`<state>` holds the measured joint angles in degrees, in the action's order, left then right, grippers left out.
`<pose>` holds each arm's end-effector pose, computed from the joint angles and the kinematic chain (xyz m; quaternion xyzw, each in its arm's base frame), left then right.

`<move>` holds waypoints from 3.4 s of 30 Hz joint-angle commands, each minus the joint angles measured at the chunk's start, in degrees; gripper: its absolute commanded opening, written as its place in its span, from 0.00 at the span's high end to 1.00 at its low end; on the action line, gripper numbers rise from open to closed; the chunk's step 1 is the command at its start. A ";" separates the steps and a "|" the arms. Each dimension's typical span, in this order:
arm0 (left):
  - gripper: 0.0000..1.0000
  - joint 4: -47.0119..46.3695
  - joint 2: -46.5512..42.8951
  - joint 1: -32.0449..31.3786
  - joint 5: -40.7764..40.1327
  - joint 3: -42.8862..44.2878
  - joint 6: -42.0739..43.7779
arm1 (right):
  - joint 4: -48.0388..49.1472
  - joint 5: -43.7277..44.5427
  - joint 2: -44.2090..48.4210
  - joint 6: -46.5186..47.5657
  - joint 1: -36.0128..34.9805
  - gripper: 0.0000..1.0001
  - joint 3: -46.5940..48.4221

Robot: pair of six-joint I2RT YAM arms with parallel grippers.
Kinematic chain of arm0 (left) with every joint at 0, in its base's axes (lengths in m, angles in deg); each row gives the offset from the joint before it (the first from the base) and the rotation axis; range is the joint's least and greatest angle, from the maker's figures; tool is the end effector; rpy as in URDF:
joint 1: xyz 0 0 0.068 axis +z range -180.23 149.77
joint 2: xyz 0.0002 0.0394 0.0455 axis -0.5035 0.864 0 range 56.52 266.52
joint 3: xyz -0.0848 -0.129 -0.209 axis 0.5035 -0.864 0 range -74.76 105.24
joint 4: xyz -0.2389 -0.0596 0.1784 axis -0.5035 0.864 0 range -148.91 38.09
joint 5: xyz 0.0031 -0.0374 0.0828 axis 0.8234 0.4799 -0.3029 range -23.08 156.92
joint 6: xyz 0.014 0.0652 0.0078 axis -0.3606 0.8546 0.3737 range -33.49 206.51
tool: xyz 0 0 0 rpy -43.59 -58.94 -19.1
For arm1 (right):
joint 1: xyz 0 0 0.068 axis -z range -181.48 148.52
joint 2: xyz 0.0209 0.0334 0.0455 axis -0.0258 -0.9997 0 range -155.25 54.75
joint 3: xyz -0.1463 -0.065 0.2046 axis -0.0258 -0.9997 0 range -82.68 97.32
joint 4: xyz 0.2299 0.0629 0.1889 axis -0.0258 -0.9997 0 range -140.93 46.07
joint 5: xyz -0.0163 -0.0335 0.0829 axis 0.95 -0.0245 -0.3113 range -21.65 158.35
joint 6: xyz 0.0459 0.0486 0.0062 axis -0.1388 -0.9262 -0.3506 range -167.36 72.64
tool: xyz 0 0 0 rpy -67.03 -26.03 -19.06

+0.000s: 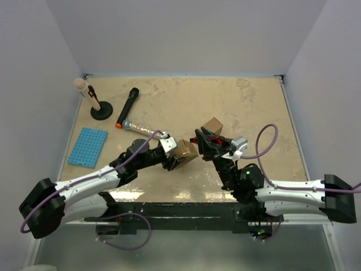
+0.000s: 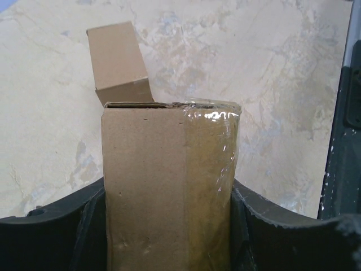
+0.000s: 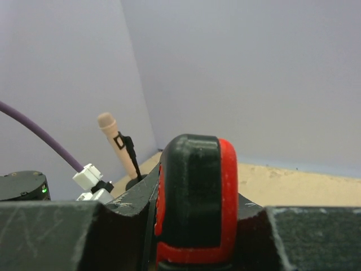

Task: Unpack the express box
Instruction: Pick up the express box from the center of the board, then cut the express box.

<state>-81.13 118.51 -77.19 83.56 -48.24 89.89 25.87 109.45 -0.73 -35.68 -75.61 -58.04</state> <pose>0.1904 -0.2263 0.1865 0.4113 0.6638 -0.3334 0.5283 0.1013 0.2278 0.2946 -0.0426 0.5112 0.3088 0.8010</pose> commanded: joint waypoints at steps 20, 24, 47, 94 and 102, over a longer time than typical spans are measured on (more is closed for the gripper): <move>1.00 -6.70 -12.78 -0.06 -2.93 1.25 -4.61 | -0.73 -4.98 -10.69 27.68 -9.54 1.00 17.54; 1.00 -3.80 -13.66 -0.15 -3.20 2.13 -4.35 | -0.19 -4.98 -12.10 28.48 -9.54 1.00 18.07; 1.00 -1.25 -16.82 -0.06 -2.05 1.08 -5.13 | 1.65 -2.61 -15.80 30.06 -9.54 1.00 17.98; 1.00 -1.25 -16.12 -0.15 -0.03 0.63 -5.84 | 4.03 -2.25 -15.97 28.92 -9.37 1.00 16.40; 1.00 -1.60 -16.91 -0.06 0.06 0.90 -6.19 | 3.24 -1.11 -16.15 27.08 -9.37 1.00 14.91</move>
<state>-77.98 103.10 -77.19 82.84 -49.46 84.14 26.02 106.87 -17.30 -7.70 -84.83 -42.45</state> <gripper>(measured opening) 0.632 0.273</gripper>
